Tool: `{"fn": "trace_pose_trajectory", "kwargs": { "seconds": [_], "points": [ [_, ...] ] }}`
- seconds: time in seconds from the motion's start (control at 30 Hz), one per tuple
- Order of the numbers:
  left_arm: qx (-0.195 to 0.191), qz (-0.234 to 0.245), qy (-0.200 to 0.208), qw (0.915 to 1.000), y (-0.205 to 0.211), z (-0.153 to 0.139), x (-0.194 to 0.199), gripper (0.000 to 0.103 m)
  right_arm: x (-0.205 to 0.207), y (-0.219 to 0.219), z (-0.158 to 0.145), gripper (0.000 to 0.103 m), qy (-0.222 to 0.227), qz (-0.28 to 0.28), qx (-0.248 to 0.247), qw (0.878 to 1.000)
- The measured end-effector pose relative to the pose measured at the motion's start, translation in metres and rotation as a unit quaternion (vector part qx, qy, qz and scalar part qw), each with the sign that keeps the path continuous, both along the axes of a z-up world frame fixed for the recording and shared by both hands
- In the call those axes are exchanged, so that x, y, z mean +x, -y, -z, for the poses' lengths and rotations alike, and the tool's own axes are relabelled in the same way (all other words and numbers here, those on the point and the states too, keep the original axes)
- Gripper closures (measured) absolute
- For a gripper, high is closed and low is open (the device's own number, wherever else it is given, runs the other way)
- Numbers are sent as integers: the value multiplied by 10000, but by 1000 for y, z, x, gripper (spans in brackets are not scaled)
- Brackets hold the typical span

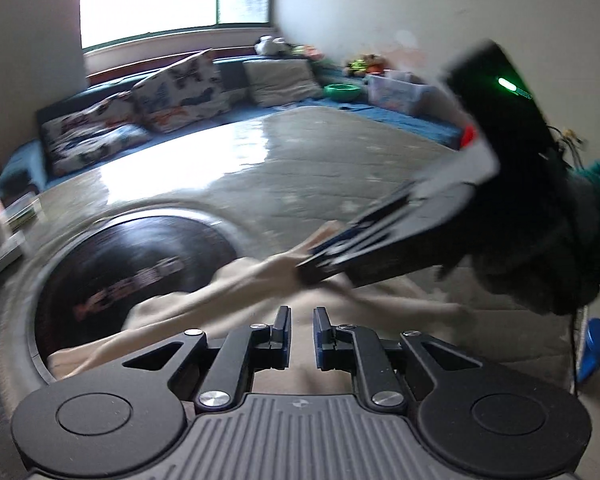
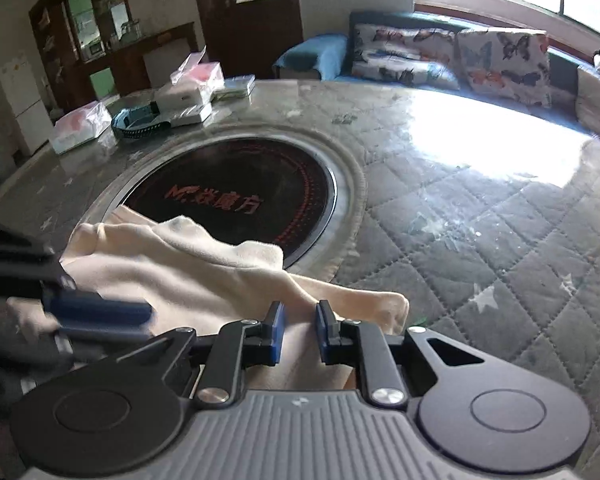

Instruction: Fold clothes

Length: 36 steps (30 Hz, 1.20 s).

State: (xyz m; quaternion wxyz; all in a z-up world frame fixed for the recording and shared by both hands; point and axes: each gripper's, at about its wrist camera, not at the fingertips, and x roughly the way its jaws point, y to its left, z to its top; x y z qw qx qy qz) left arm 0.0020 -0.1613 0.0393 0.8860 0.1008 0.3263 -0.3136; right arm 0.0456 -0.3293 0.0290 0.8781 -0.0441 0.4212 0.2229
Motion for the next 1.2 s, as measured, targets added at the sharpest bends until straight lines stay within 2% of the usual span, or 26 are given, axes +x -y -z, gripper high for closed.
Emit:
{"fn": "trace_pose_trajectory", "kwargs": {
  "seconds": [0.3,0.47,0.6,0.7,0.83,0.97,1.03,1.07,1.2],
  "points": [
    [-345,546,-221,9977,32,19,-14,90,6,3,-2,88,-177,-169,13,9997],
    [-424,562,-166,9974,38,24,-19,91,5,3,0,88,-117,-138,34,9998],
    [-442,608,-158,9970,29,20,-24,90,2,4,1,88,-52,-99,47,9999],
    [-331,550,29,9979,10,11,-36,88,-1,3,-1,87,39,-93,23,9999],
    [-176,88,228,9995,-34,3,-43,88,-8,2,-8,87,255,-53,-20,9997],
    [-140,-575,135,9982,-64,7,-27,88,-23,-9,-21,86,500,-210,17,9985],
    [-122,-906,88,9958,-79,9,-19,78,-28,-19,-24,86,548,-344,58,9979],
    [-113,-1071,64,9942,-87,10,-14,70,-30,-25,-24,86,552,-408,83,9976],
    [-77,-1728,-30,9849,-117,14,2,73,-29,-49,-21,86,563,-599,98,9966]
  ]
}}
